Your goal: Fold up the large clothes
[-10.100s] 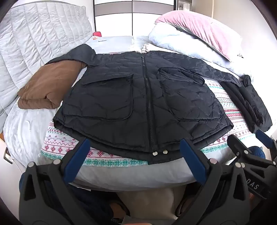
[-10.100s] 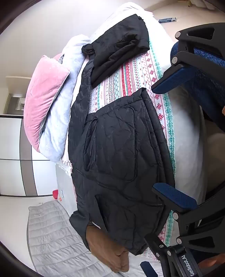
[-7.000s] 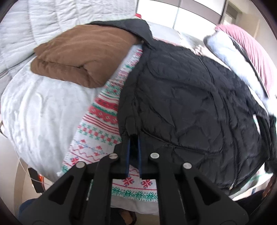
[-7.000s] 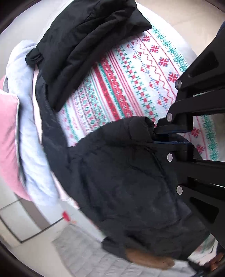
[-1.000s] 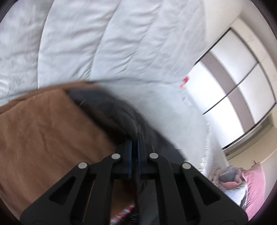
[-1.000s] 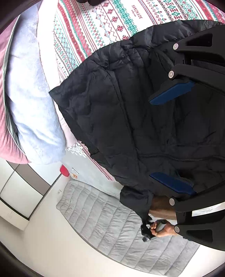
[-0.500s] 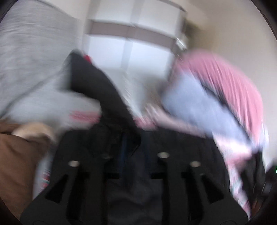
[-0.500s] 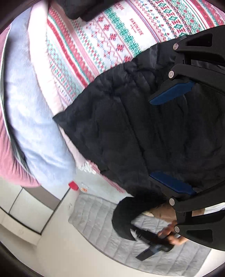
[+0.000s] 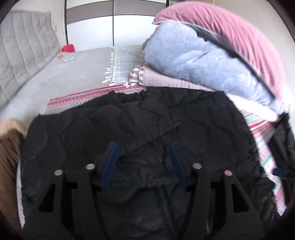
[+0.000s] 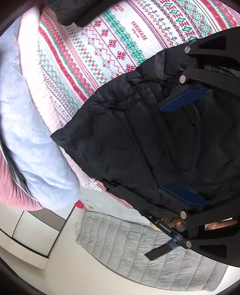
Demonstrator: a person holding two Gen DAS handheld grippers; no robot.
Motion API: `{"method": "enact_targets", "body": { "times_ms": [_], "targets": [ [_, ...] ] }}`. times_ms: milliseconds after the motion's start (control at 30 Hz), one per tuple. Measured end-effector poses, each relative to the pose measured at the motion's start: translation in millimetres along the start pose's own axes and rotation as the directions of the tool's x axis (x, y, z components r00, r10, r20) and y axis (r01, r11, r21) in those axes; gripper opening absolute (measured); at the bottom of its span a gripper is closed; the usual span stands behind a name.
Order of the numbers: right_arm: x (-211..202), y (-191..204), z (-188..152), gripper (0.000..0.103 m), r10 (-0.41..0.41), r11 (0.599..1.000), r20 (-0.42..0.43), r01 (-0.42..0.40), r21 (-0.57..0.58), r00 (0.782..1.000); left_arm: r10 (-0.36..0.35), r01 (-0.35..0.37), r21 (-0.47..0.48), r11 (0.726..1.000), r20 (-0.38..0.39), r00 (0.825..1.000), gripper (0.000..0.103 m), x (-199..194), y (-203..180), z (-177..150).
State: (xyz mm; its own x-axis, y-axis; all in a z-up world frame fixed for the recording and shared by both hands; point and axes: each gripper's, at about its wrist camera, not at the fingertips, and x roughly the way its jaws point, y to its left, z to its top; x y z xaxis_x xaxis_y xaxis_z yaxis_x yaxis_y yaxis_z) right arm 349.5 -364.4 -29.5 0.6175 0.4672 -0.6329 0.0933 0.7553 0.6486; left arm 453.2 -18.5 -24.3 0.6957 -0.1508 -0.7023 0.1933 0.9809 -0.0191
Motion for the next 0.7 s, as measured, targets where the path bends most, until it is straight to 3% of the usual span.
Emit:
{"method": "enact_targets", "body": {
  "times_ms": [67, 133, 300, 333, 400, 433, 467, 533, 700],
  "targets": [
    [0.2, -2.1, -0.1, 0.082, 0.009, 1.000, -0.005, -0.009, 0.014, 1.000, 0.082, -0.081, 0.083, 0.993, -0.012, 0.997, 0.063, 16.1, -23.4, 3.7],
    [0.0, -4.0, 1.0, 0.082, 0.009, 1.000, -0.003, -0.009, 0.022, 1.000, 0.196, -0.188, 0.183, 0.965, -0.022, 0.980, 0.063, 40.9, -49.2, 7.0],
    [-7.2, -9.3, 4.3, 0.082, 0.010, 0.999, 0.015, -0.010, 0.037, 1.000, 0.309, -0.286, 0.246, 0.926, -0.059, 0.949, 0.063, 80.0, -68.5, 10.7],
    [-7.7, -9.9, 4.9, 0.082, 0.012, 0.999, 0.016, -0.012, 0.041, 1.000, 0.314, -0.289, 0.252, 0.924, -0.064, 0.947, 0.061, 83.9, -69.6, 10.4],
    [-7.7, -11.3, 5.3, 0.082, 0.015, 0.999, 0.017, -0.016, 0.046, 1.000, 0.309, -0.279, 0.269, 0.922, -0.072, 0.948, 0.043, 89.0, -71.1, 8.8],
    [-7.7, -11.6, 5.1, 0.082, 0.017, 0.999, 0.016, -0.018, 0.048, 1.000, 0.323, -0.287, 0.285, 0.915, -0.086, 0.943, 0.026, 92.4, -70.6, 7.6],
    [-7.5, -11.2, 5.0, 0.082, 0.020, 0.999, 0.016, -0.021, 0.047, 1.000, 0.340, -0.301, 0.285, 0.910, -0.099, 0.935, 0.018, 94.6, -68.5, 7.4],
    [-7.3, -9.5, 4.7, 0.082, 0.023, 0.999, 0.017, -0.024, 0.041, 1.000, 0.335, -0.297, 0.243, 0.923, -0.135, 0.932, 0.011, 95.1, -59.5, 8.3],
    [-7.6, -8.2, 4.3, 0.082, 0.022, 0.999, 0.019, -0.023, 0.036, 1.000, 0.272, -0.244, 0.213, 0.946, -0.117, 0.955, 0.005, 80.4, -54.0, 5.6]
  ]
}}
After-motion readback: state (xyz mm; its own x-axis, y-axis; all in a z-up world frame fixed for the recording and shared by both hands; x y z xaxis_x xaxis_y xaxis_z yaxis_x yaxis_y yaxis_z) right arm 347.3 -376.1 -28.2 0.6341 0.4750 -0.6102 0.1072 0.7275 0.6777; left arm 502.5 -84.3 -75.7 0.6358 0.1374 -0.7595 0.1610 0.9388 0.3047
